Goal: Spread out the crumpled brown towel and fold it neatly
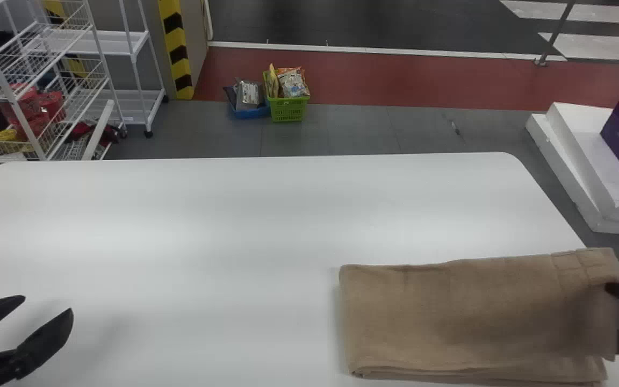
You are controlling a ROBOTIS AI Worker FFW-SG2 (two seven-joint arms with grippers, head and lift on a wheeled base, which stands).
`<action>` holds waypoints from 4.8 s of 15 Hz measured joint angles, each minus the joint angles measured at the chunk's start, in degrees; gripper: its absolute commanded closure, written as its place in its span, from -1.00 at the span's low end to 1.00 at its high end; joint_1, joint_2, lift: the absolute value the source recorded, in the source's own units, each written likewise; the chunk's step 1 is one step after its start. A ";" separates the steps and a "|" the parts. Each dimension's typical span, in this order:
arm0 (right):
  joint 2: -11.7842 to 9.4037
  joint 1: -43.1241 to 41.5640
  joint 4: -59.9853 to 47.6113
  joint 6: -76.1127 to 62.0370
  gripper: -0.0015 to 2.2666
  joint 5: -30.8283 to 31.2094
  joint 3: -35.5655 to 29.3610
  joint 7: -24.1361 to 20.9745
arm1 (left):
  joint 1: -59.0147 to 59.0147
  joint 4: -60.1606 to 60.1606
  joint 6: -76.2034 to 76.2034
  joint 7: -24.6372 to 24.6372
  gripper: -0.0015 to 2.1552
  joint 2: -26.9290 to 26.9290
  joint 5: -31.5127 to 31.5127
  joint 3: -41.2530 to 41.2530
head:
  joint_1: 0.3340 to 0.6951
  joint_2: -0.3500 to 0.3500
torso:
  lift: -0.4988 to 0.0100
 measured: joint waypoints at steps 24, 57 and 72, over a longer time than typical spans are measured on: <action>-1.69 -2.76 17.69 0.00 -0.96 10.35 1.07 -0.49 | -0.09 -0.24 0.00 0.09 -0.93 0.00 -1.21 -1.26 | 1.00 -0.49 | 0.46; -3.43 -13.87 33.35 0.00 0.46 12.36 5.57 -5.31 | 0.32 -0.56 -0.19 -0.53 -0.93 0.00 -0.79 0.00 | 1.00 -0.38 | 0.46; -3.24 -5.10 22.94 0.00 -0.53 8.32 0.94 -2.74 | 0.61 -0.63 -0.27 -0.52 -0.93 0.00 -1.04 -0.15 | 1.00 -0.51 | 0.46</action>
